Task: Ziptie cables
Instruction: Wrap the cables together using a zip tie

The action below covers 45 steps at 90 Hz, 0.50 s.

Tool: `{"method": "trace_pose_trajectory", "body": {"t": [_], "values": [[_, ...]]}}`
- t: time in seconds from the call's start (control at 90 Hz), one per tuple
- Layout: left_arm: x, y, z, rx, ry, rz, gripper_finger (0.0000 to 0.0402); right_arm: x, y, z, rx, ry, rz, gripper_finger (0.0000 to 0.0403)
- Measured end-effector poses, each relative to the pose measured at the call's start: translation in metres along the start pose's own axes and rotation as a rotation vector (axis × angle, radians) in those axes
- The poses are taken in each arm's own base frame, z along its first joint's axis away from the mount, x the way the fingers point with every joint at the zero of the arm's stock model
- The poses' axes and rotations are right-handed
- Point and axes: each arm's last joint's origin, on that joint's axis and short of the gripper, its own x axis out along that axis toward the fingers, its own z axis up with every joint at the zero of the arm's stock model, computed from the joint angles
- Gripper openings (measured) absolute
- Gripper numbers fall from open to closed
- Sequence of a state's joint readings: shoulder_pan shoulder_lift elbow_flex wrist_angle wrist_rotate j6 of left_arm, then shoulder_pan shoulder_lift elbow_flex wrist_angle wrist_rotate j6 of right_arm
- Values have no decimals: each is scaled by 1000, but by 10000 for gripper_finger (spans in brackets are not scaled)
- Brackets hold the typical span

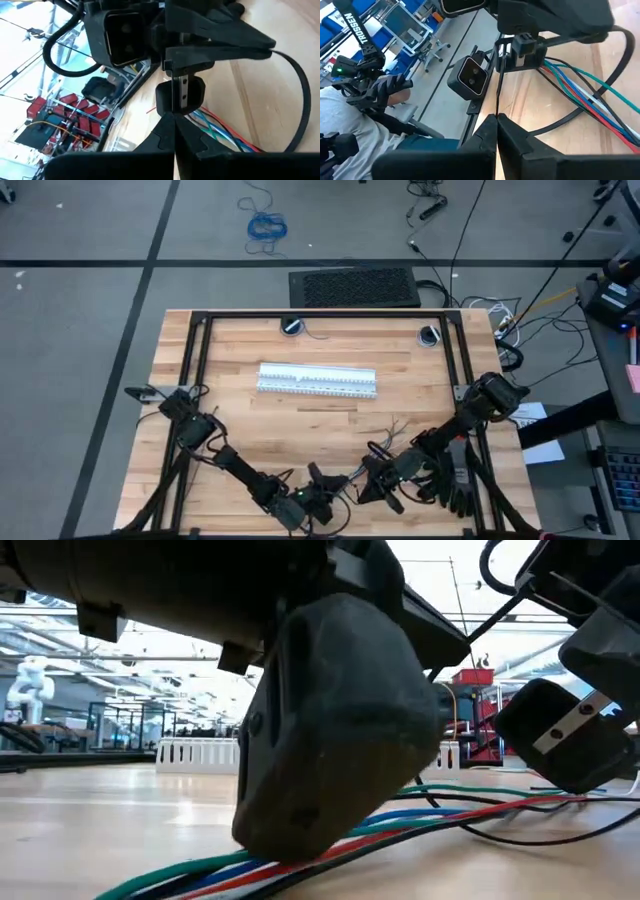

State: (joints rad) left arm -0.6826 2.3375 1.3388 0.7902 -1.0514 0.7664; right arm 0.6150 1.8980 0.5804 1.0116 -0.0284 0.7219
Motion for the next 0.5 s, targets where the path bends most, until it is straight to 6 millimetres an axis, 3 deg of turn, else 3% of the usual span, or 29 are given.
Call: {"method": "trace_pose_trajectory", "body": {"t": [0.5], "values": [[0,-2,0,3,-9,-21,0,0,-4,3,-3,-5,-15,0]]}}
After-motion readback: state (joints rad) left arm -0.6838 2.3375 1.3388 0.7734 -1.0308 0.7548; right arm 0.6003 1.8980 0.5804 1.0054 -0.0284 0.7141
